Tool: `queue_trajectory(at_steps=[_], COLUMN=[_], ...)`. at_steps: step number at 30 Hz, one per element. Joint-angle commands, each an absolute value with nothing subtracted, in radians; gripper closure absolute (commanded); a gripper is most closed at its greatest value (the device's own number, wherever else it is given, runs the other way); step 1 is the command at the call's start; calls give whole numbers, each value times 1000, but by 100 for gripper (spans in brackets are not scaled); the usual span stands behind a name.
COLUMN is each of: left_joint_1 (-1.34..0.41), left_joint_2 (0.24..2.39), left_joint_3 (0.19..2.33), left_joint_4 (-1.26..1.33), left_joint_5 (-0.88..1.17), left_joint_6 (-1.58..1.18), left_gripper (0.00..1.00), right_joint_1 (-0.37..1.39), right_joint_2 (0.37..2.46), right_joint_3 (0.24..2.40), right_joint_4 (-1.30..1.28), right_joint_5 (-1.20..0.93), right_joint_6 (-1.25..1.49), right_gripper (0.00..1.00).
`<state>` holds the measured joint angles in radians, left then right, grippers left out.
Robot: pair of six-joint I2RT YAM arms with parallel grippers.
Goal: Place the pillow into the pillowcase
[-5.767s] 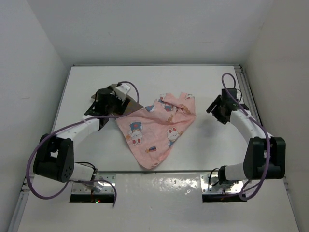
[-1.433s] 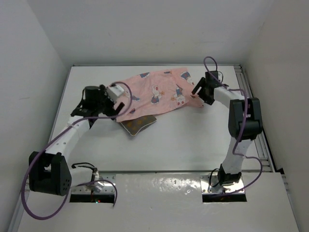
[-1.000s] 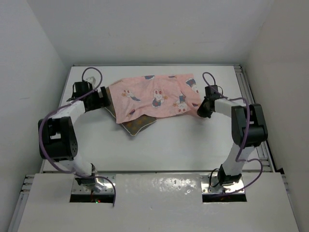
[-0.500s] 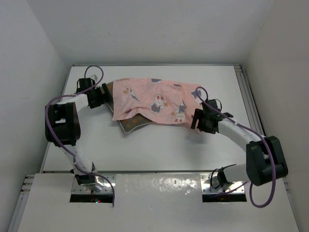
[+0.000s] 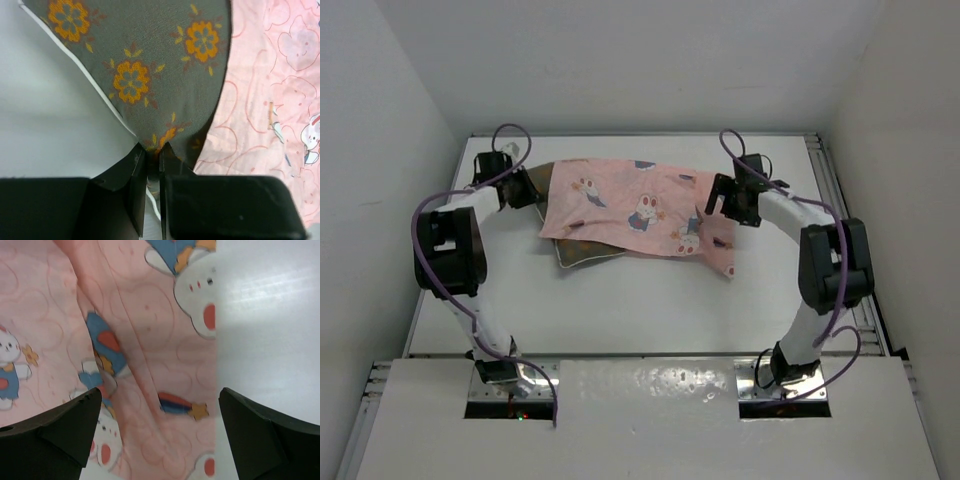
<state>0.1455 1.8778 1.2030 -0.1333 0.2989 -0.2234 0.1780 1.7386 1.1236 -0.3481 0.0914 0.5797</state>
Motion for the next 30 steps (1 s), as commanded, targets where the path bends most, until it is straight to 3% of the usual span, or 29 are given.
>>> queue_trajectory(at_steps=[1,6,9,10,16,20,23,26,30], left_joint_1=[189,204,209,201,160,143,109,49,-121], left_joint_2=[1815,1758,1741,1735,1707,1713,1713,1706,1677], left_joint_3=[1328,1506,1592,1614,1698,1769,1850,1913,1921], left_joint_4=[-121,-186,-190,-201,-215,-172,-74,26,51], left_joint_5=[264,115,92,98,74,5,-104,-106,41], left_joint_6=[-95,35,20,23,106,175,265,386,453], left_gripper=[100,100,100,100,100,100,100,100,100], right_joint_1=[163,141,121,118,159,176,183,183,186], right_joint_2=[1842,2012,2109,2138,2092,2013,1968,1933,1826], right_joint_3=[1238,1376,1404,1405,1246,1108,1085,1086,1075], right_joint_4=[-299,-304,-291,-288,-157,-82,-96,-123,-120], right_joint_5=[49,70,57,13,-69,-77,-55,-38,-51], right_joint_6=[621,713,774,785,796,807,781,749,680], right_gripper=[2,5,41,58,100,100,88,82,42])
